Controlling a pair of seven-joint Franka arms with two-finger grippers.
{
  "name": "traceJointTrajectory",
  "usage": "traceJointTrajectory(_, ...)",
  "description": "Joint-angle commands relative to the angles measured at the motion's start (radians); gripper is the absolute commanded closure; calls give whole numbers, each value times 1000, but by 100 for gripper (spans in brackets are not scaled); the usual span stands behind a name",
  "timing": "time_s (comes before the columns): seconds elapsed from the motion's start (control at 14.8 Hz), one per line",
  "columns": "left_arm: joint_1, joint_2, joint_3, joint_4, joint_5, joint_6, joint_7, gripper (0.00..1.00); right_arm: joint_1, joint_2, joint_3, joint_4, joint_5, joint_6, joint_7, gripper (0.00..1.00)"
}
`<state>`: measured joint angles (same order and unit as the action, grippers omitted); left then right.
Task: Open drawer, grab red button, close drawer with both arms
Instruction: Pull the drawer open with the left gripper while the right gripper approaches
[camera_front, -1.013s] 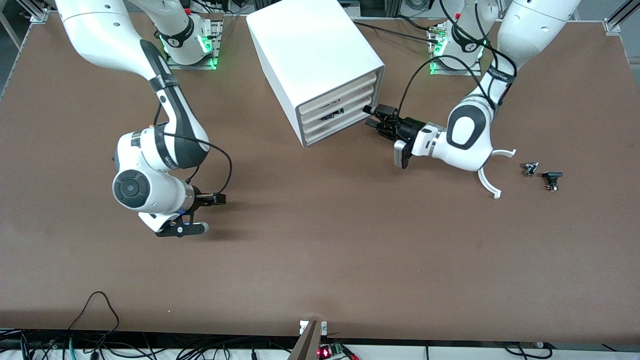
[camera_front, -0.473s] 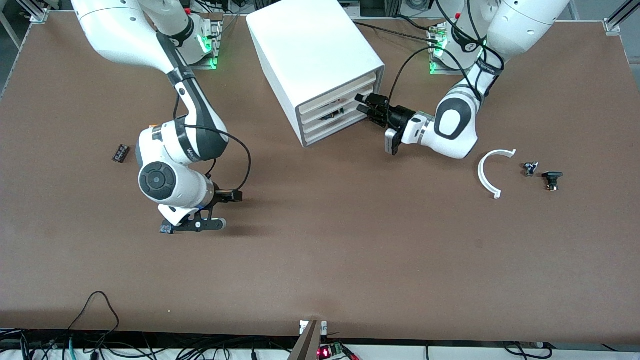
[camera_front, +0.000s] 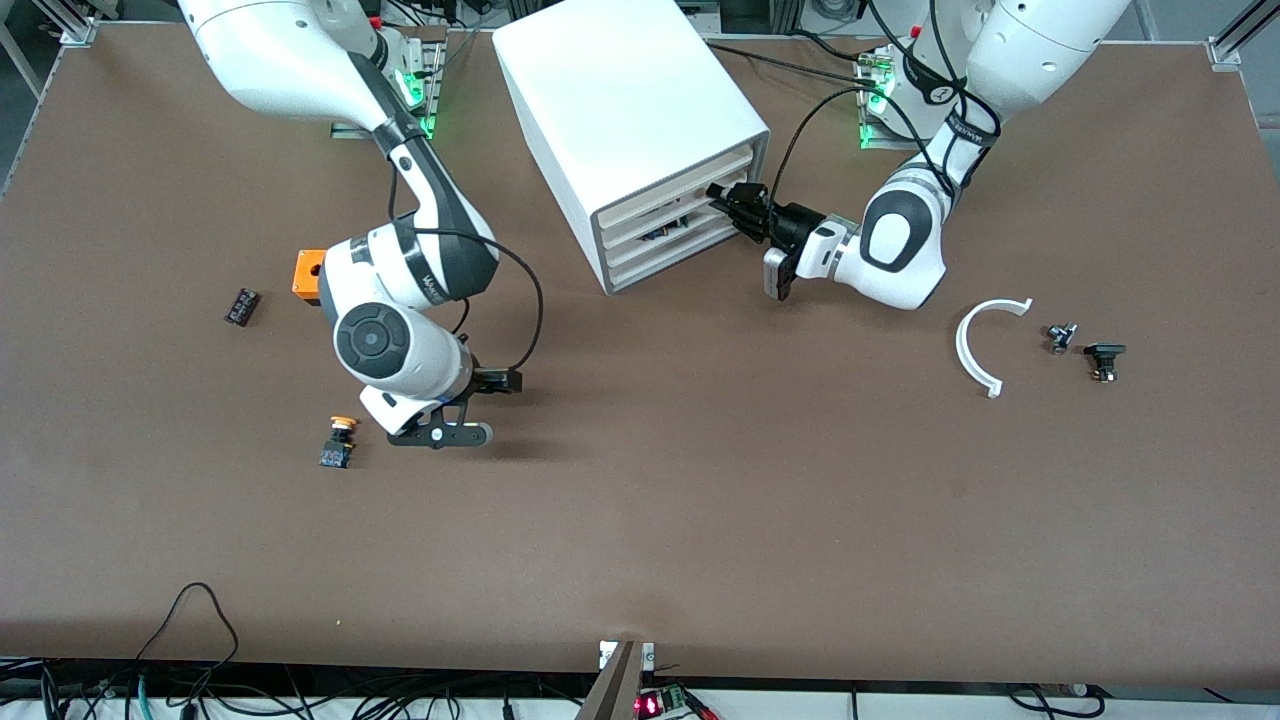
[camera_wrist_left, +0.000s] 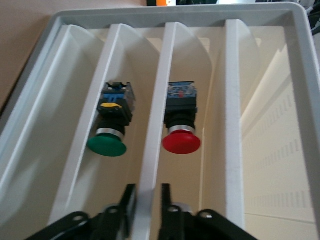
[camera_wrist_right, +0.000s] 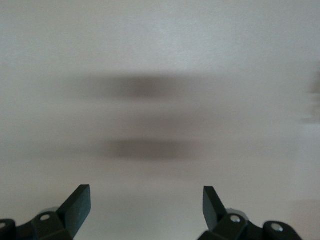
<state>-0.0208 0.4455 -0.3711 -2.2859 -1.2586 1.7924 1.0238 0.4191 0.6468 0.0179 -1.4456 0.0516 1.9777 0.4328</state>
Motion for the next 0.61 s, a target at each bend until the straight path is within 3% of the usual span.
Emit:
traceJointTrajectory(0.0,-14,35,-6,-6,-30,28,32,100,32,-3,-6,25,2,-5,99,1)
traceJointTrajectory(0.41,31,27,6,45,-10,21,2,100,66,1,-6,36,4,-3,401,1)
traceJointTrajectory(0.54,67,30,9,92,49,21,-25,100,81,5,-6,63,2,-9,540,1)
